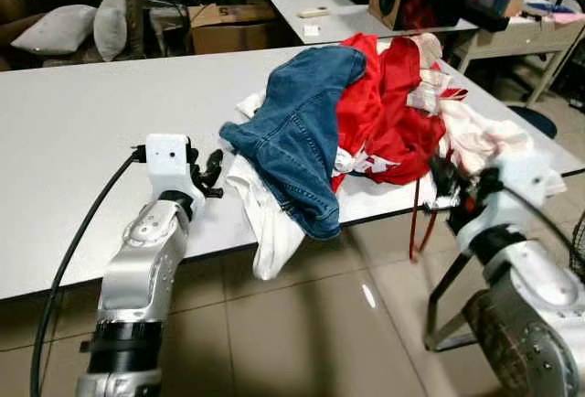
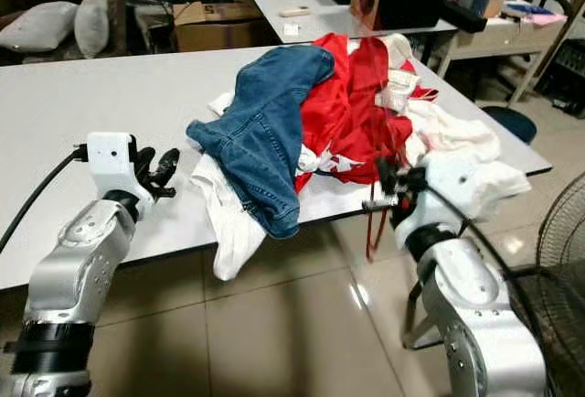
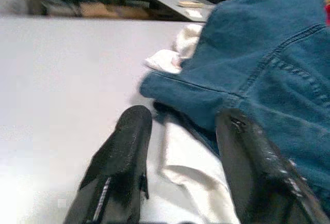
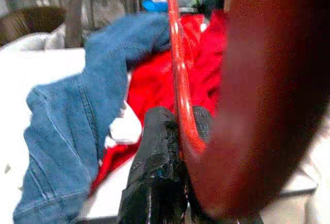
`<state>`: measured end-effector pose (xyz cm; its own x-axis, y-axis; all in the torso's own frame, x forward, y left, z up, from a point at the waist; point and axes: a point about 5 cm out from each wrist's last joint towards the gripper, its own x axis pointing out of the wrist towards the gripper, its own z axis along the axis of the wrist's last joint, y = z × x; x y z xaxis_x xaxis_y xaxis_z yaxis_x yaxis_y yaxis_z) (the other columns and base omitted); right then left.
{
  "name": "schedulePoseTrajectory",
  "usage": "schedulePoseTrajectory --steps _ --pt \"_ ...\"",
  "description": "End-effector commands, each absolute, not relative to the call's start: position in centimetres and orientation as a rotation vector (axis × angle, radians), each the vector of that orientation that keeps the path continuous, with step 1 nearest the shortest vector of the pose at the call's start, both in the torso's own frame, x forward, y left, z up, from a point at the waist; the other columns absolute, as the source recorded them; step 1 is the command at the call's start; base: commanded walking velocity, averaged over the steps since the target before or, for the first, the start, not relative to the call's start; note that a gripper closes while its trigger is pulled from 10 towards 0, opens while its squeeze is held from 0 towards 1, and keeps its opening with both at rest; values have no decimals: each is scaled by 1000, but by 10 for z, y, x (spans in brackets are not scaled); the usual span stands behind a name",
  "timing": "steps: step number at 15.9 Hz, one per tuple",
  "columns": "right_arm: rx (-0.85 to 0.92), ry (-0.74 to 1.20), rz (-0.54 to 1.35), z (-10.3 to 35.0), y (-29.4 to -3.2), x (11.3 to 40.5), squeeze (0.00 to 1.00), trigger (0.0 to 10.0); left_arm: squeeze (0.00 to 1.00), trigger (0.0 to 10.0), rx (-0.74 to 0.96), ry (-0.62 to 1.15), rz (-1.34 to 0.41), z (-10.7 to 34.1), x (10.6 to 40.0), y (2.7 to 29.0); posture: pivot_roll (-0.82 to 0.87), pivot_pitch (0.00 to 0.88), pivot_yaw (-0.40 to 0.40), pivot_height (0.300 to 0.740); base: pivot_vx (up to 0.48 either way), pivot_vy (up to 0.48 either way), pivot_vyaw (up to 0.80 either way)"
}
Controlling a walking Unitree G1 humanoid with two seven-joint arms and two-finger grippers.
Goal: Hang hanger
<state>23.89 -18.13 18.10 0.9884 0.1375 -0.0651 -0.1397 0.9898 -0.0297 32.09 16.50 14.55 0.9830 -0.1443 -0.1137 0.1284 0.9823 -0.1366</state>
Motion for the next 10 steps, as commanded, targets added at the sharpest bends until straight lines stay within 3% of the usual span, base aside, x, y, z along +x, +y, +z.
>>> schedulePoseTrajectory --steps 1,3,8,9,10 --pt "-46 61 128 180 -185 239 0 10000 1000 10000 -219 157 -173 140 330 160 -44 0 -3 740 0 0 0" --pt "-37 60 121 179 -188 238 0 10000 1000 10000 -379 200 -139 135 348 161 -59 0 -4 740 0 0 0" --pt "-73 52 154 181 -188 232 0 10000 1000 10000 -565 268 -194 131 381 139 -113 0 13 740 0 0 0" --pt "-75 51 157 182 -188 230 0 10000 627 10000 -569 275 -189 130 383 137 -124 0 18 740 0 0 0" --pt "-79 48 160 183 -188 227 0 10000 0 10000 -628 293 -182 127 385 132 -140 0 25 740 0 0 0"
